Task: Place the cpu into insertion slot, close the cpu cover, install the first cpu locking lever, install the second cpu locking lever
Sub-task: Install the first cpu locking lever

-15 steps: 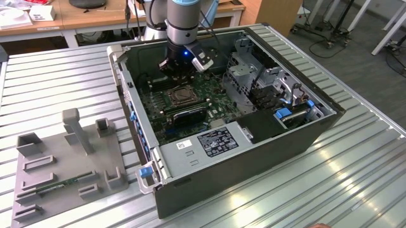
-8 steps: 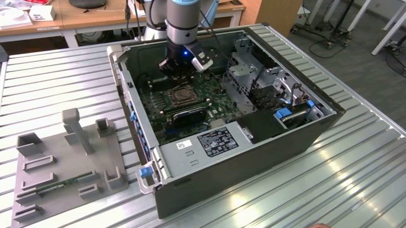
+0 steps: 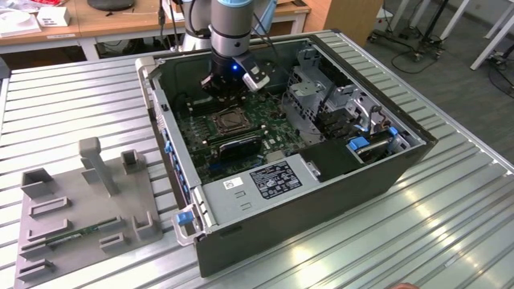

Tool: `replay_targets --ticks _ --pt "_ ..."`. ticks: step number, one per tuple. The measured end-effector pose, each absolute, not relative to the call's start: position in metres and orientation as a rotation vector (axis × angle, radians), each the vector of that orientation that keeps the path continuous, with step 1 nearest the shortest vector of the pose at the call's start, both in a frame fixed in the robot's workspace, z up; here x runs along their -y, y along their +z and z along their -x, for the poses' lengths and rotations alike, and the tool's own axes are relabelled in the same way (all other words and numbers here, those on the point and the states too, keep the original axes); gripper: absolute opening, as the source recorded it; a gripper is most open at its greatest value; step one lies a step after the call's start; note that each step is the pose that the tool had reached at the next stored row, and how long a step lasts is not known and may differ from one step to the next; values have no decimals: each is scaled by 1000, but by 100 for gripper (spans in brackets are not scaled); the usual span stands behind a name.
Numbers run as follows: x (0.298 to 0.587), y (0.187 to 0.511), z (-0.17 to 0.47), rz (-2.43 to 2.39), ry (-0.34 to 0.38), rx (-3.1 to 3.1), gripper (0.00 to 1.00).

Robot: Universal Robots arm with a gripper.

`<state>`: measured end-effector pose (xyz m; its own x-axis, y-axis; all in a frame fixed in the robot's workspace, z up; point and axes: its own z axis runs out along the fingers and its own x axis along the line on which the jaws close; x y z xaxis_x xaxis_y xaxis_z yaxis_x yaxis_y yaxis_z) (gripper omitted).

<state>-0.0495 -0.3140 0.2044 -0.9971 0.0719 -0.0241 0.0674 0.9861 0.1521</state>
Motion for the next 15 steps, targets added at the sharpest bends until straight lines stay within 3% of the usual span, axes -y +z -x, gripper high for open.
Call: replay_targets --ticks 15 --pt "317 202 49 -109 235 -3101 11"
